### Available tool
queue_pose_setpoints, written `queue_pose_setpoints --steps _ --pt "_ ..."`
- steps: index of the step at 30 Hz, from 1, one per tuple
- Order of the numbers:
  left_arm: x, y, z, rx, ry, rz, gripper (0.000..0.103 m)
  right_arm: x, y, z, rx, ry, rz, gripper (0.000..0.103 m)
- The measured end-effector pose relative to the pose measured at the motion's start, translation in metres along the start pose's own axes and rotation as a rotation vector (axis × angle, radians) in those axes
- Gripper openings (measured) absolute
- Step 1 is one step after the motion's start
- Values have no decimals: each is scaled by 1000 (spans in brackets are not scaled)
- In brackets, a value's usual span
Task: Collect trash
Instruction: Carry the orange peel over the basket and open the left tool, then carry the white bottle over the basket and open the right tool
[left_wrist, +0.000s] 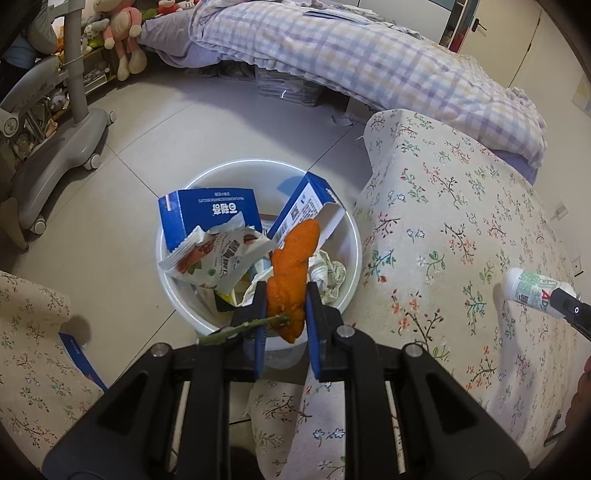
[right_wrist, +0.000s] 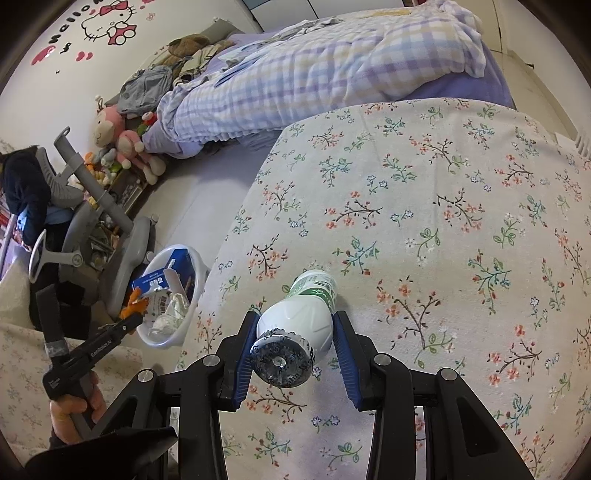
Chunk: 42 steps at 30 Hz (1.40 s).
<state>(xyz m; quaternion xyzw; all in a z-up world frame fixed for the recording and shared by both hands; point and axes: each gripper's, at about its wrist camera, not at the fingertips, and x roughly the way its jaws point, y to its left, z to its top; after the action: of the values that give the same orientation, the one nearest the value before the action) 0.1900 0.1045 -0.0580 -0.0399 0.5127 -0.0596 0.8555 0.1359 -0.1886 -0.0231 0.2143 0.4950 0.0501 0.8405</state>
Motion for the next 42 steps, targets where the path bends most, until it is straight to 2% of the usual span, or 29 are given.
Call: queue_pose_setpoints --steps 18,19,20,21,22,24,27,29,36,42 --pt "19 39 11 -64 33 -31 22 21 47 1 -45 13 51 41" --pt "19 40 12 -68 30 -29 26 23 50 1 -49 12 54 41" --pt "20 42 13 -74 36 -37 44 26 54 2 -52 12 58 41" --pt "20 44 13 -83 44 -47 56 27 56 2 -53 12 62 41" --pt "17 45 13 -86 36 -43 77 30 59 2 -52 14 68 41" --pt "8 47 12 -78 -3 -17 79 34 65 3 -51 19 82 41" --pt "-1 53 9 -79 -10 20 80 42 78 4 -55 28 96 41" --pt "-4 60 5 -91 -5 52 84 51 91 5 -61 42 122 41" --pt "-8 77 -5 -64 27 185 86 90 150 0 -115 99 193 41" --pt "-9 95 -7 -82 42 182 86 123 189 1 -141 137 230 41"
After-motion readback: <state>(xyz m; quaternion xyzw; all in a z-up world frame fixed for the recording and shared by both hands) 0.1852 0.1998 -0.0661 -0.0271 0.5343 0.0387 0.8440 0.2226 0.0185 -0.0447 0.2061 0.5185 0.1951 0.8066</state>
